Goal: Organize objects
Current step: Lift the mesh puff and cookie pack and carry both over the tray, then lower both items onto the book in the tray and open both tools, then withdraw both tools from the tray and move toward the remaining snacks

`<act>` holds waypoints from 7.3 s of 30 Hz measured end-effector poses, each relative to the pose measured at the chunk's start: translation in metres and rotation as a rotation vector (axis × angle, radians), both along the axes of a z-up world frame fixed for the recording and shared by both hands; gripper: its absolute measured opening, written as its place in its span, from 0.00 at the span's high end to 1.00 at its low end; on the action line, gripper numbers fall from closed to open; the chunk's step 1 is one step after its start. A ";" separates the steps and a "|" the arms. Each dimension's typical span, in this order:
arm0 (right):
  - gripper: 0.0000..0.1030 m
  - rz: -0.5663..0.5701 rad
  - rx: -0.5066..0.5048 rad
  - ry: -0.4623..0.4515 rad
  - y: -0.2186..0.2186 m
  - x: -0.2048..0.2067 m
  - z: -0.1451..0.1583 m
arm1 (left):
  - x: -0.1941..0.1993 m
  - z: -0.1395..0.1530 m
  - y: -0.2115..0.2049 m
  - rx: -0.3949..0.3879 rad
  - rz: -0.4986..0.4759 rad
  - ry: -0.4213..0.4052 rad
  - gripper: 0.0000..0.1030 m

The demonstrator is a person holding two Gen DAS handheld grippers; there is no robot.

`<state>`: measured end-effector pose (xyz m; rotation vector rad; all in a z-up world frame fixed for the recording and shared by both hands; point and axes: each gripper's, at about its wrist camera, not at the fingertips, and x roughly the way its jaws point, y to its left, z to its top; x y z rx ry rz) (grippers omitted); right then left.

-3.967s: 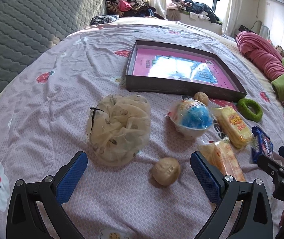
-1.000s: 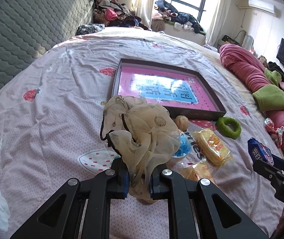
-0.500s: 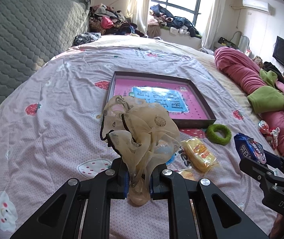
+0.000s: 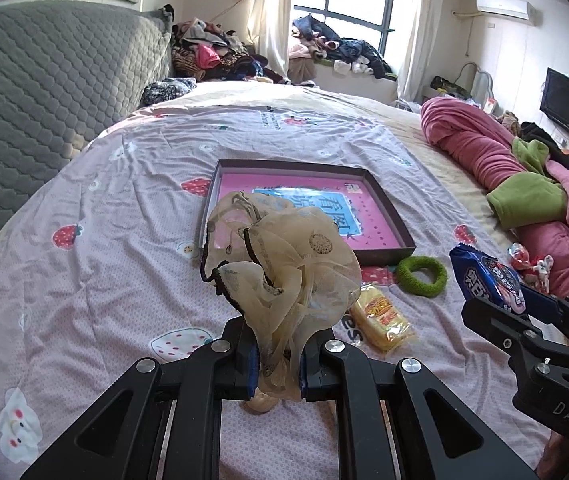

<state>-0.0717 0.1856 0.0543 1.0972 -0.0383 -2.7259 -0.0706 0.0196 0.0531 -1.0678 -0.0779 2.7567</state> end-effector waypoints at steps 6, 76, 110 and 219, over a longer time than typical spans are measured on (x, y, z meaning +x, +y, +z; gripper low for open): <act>0.38 0.007 -0.016 0.005 0.000 -0.002 0.004 | -0.001 0.006 0.003 -0.003 0.001 0.007 0.86; 0.38 0.094 0.096 -0.040 -0.031 -0.273 -0.046 | -0.287 -0.054 0.030 -0.094 0.043 -0.117 0.86; 0.36 0.074 0.151 -0.247 -0.037 -0.332 -0.123 | -0.334 -0.109 0.039 -0.145 0.048 -0.259 0.72; 0.01 0.069 0.143 0.057 0.028 0.011 0.052 | 0.006 0.028 0.032 -0.150 -0.019 -0.083 0.08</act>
